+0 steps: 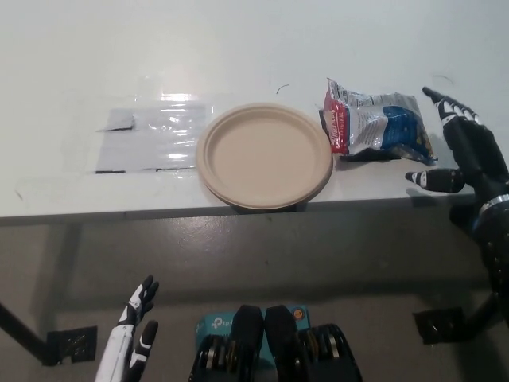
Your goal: The robot picks up a small bag of sunflower seeds on the right hand side and take it to the empty plate on the left hand side then pours some sunflower seeds on to the plate.
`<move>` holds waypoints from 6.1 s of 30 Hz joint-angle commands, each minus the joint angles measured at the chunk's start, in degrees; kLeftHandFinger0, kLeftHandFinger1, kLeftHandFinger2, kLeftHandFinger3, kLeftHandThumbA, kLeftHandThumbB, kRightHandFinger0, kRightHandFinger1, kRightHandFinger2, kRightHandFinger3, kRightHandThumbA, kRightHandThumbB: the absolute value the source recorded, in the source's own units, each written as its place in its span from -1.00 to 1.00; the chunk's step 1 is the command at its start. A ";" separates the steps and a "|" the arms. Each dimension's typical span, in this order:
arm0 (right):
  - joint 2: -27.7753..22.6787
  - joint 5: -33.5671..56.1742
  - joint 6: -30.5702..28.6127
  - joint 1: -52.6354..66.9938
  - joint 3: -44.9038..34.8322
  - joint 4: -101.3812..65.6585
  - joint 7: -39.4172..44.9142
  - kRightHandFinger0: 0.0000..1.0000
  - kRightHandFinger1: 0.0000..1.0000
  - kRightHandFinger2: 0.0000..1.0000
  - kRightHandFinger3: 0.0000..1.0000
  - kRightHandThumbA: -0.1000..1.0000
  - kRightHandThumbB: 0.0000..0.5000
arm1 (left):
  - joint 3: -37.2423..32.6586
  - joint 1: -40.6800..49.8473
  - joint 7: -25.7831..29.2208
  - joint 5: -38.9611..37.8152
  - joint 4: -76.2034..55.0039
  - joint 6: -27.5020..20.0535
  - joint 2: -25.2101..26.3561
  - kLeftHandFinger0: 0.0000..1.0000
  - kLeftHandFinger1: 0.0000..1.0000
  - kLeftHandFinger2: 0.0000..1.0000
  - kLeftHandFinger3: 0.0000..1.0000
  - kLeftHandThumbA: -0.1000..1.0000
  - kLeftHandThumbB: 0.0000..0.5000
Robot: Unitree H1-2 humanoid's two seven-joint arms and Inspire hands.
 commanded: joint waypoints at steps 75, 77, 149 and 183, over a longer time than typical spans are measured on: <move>4.53 3.96 -7.60 -17.70 2.42 28.09 -8.48 1.00 1.00 1.00 1.00 1.00 1.00 | -0.34 0.69 1.84 1.87 1.54 -5.37 -0.28 1.00 1.00 1.00 1.00 1.00 -0.81; 4.58 4.05 -7.44 -18.00 2.59 28.36 -8.30 1.00 1.00 1.00 1.00 1.00 1.00 | -0.34 0.76 1.79 1.93 1.26 -5.11 -0.38 1.00 1.00 1.00 1.00 1.00 -0.82; 8.08 7.38 -25.95 -27.15 5.84 59.82 -24.53 -1.00 -0.46 0.37 0.49 -1.00 -0.43 | 1.45 -2.48 2.19 2.31 3.07 -7.10 -0.72 1.00 1.00 1.00 1.00 1.00 -0.84; 6.59 9.53 -29.15 -30.03 5.11 52.76 -23.19 -1.00 -0.13 0.63 0.68 -1.00 -0.39 | 2.27 -3.10 2.11 2.77 3.95 -6.90 -0.62 1.00 1.00 1.00 1.00 1.00 -0.67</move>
